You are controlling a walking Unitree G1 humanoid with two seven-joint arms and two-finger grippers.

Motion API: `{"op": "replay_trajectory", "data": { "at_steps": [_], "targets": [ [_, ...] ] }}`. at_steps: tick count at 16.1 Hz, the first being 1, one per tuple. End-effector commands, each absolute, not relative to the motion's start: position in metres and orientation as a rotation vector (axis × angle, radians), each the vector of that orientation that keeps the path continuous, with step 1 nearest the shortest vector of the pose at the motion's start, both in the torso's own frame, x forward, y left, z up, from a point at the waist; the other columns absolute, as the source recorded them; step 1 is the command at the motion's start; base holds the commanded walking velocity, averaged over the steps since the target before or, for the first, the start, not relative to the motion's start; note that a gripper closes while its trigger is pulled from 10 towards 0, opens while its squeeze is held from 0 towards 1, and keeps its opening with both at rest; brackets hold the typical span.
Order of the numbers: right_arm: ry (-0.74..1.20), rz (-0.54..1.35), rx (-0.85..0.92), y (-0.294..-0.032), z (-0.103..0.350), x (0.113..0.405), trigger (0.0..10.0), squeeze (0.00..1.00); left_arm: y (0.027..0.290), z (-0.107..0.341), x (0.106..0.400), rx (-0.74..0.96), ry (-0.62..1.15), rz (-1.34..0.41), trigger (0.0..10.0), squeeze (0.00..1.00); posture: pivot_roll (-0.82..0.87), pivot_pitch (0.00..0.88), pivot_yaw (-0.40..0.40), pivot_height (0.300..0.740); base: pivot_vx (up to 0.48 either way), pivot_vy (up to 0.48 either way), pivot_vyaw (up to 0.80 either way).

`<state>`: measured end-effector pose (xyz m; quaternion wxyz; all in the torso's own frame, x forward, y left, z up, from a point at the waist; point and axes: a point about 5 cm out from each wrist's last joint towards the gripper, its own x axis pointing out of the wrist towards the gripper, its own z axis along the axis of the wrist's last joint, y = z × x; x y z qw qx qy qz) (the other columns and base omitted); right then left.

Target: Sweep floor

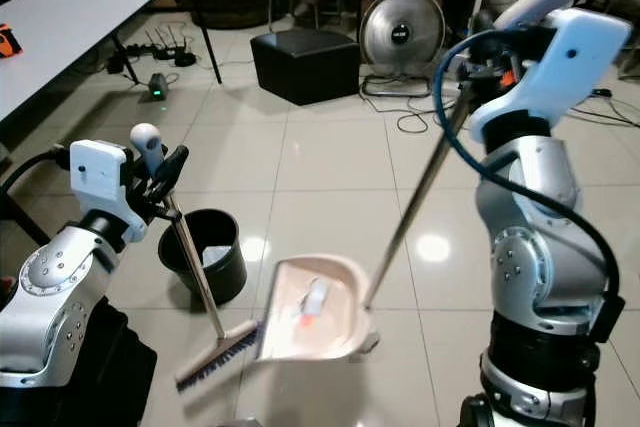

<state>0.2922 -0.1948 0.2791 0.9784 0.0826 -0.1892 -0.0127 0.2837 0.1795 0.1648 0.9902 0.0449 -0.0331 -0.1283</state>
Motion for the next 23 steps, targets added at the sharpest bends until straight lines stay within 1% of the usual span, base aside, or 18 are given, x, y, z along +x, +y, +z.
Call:
{"op": "replay_trajectory", "data": {
  "at_steps": [1, 3, 5, 8, 12, 20, 23],
  "targets": [
    [-0.423, -0.026, 0.176, -0.194, 0.285, 0.285, 10.0, 0.0, 0.176, 0.176, 0.287, 0.15, -0.107, -0.259, 10.0, 0.0, 0.0, 0.0, 0.115, 0.74, 0.0, -0.48, 0.0],
    [-0.419, -0.029, 0.179, -0.194, 0.284, 0.284, 10.0, 0.0, 0.175, 0.175, 0.286, 0.148, -0.103, -0.249, 10.0, 0.0, 0.0, 0.0, 0.115, 0.74, 0.0, -0.48, 0.0],
    [-0.419, -0.027, 0.179, -0.194, 0.284, 0.284, 10.0, 0.0, 0.176, 0.171, 0.286, 0.057, -0.078, -0.231, 10.0, 0.0, 0.0, 0.0, 0.109, 0.74, 0.0, 0.0, 0.0],
    [-0.411, -0.019, 0.134, -0.197, 0.288, 0.288, 10.0, 0.0, 0.176, 0.171, 0.287, 0.09, -0.088, -0.204, 10.0, 0.0, 0.0, 0.0, 0.093, 0.74, 0.0, 0.0, 0.0],
    [-0.415, -0.012, 0.109, -0.196, 0.292, 0.292, 10.0, 0.0, 0.182, 0.172, 0.289, 0.069, -0.113, -0.137, 10.0, 0.0, 0.0, 0.0, 0.083, 0.74, 0.0, 0.0, 0.8],
    [-0.429, -0.015, 0.099, -0.199, 0.296, 0.294, 10.0, 0.0, 0.179, 0.167, 0.285, 0.088, -0.11, -0.155, 10.0, 0.0, -0.01, 0.0, 0.076, 0.74, 0.306, 0.0, 0.79],
    [-0.431, -0.015, 0.115, -0.2, 0.295, 0.293, 10.0, 0.0, 0.178, 0.163, 0.282, 0.087, -0.102, -0.157, 10.0, 0.0, -0.01, 0.0, 0.073, 0.74, 0.336, 0.0, 0.0]
  ]
}}
